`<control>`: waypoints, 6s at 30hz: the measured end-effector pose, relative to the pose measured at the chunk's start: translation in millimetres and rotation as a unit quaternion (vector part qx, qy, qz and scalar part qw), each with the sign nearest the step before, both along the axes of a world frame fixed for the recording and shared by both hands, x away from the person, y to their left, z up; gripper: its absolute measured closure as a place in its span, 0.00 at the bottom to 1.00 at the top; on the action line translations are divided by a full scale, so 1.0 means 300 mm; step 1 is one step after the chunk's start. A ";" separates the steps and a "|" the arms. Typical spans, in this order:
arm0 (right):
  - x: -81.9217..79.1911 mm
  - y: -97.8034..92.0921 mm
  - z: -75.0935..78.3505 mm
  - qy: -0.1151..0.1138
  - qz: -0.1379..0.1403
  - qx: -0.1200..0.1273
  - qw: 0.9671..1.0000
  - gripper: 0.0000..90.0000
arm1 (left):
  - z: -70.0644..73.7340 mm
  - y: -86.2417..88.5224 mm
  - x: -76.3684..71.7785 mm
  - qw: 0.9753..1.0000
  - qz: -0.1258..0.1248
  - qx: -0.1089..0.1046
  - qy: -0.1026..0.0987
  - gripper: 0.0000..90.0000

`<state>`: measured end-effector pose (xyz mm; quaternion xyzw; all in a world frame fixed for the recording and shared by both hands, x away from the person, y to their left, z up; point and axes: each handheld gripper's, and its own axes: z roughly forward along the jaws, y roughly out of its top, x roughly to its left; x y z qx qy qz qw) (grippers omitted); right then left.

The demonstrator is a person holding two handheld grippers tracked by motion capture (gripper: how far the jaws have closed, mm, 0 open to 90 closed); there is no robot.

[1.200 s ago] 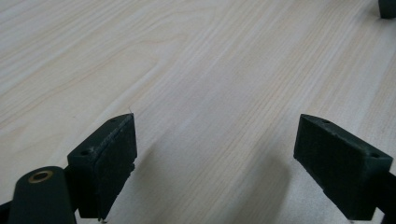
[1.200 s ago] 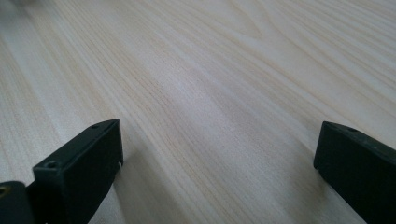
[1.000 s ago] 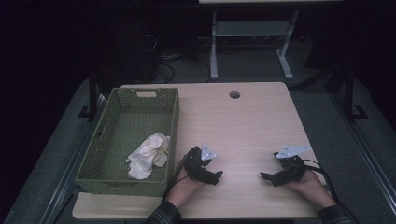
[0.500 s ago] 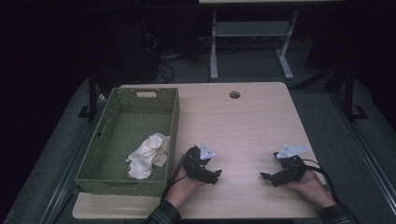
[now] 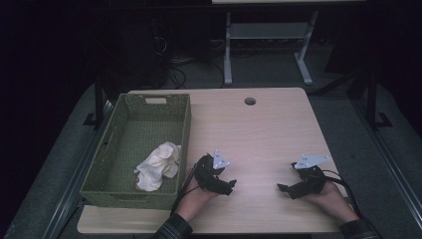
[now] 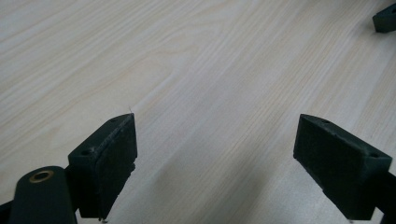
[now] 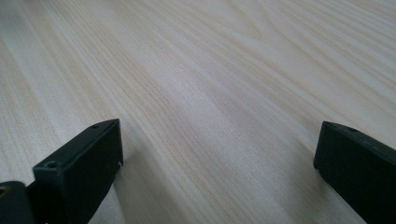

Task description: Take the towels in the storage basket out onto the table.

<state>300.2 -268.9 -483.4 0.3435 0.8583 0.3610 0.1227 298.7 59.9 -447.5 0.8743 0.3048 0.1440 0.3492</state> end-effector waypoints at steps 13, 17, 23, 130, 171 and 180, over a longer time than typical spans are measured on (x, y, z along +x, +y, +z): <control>0.001 -0.001 0.000 -0.001 0.001 0.000 1.000 0.01 | 0.036 0.005 0.004 1.000 0.002 -0.018 0.004 0.14; 0.000 0.000 0.000 0.000 0.000 0.000 1.000 0.01 | 0.050 0.004 0.005 1.000 0.000 -0.022 0.003 0.14; 0.000 0.000 0.000 0.000 0.000 -0.001 1.000 0.01 | 0.074 0.008 0.010 0.999 0.000 -0.033 0.004 0.14; 0.000 0.000 0.000 -0.001 0.000 -0.001 1.000 0.01 | 0.374 0.499 0.087 0.996 0.044 -0.078 -0.014 0.15; 0.000 0.000 0.000 0.000 -0.001 -0.001 1.000 0.01 | 0.126 0.626 0.227 0.985 0.150 0.037 0.077 0.15; -0.001 0.000 0.000 0.000 -0.001 -0.001 1.000 0.01 | 0.086 0.616 0.237 0.982 0.144 0.062 0.108 0.15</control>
